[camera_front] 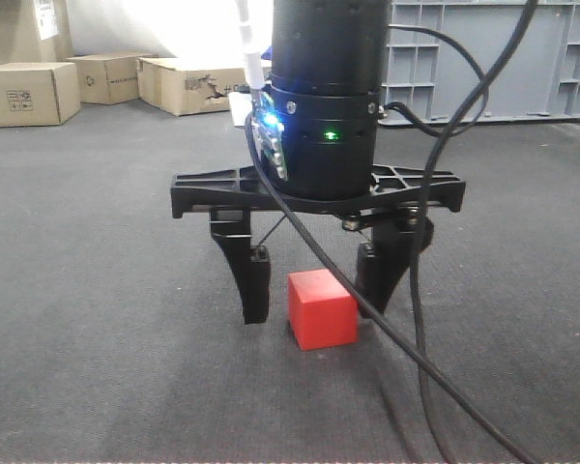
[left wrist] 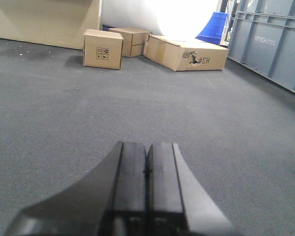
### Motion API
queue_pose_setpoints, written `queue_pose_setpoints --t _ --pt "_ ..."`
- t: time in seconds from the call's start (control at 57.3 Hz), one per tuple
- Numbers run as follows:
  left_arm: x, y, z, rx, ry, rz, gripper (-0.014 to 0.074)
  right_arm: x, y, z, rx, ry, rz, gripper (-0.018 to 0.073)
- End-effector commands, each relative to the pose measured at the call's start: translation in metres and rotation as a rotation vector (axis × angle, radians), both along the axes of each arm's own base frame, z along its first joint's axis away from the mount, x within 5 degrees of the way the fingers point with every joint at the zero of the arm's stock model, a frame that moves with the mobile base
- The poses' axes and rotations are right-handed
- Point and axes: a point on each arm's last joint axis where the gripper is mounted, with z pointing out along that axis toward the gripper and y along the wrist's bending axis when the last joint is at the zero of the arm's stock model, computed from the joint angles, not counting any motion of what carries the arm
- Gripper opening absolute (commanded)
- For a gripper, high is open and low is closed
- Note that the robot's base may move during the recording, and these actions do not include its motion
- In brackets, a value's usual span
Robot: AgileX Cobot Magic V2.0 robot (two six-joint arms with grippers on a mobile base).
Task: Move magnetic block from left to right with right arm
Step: 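Open the right gripper and lift it away from the cube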
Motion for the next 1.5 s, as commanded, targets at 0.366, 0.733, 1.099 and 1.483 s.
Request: queue_pose_setpoints --t 0.366,0.733,1.099,1.483 --pt "-0.001 0.0 0.005 -0.005 -0.079 0.002 -0.0126 -0.012 -0.021 0.076 0.083 -0.235 0.088 0.0619" --pt "-0.001 0.0 0.005 -0.005 -0.079 0.002 -0.0126 -0.043 -0.077 0.095 0.106 -0.382 0.296 0.0452" --pt "-0.001 0.0 0.005 -0.005 -0.079 0.002 -0.0126 -0.071 -0.167 0.072 0.181 -0.521 0.11 0.0033" --pt "-0.001 0.0 0.005 -0.005 -0.079 0.002 -0.0126 -0.115 -0.24 0.062 0.094 -1.022 -0.115 0.0033"
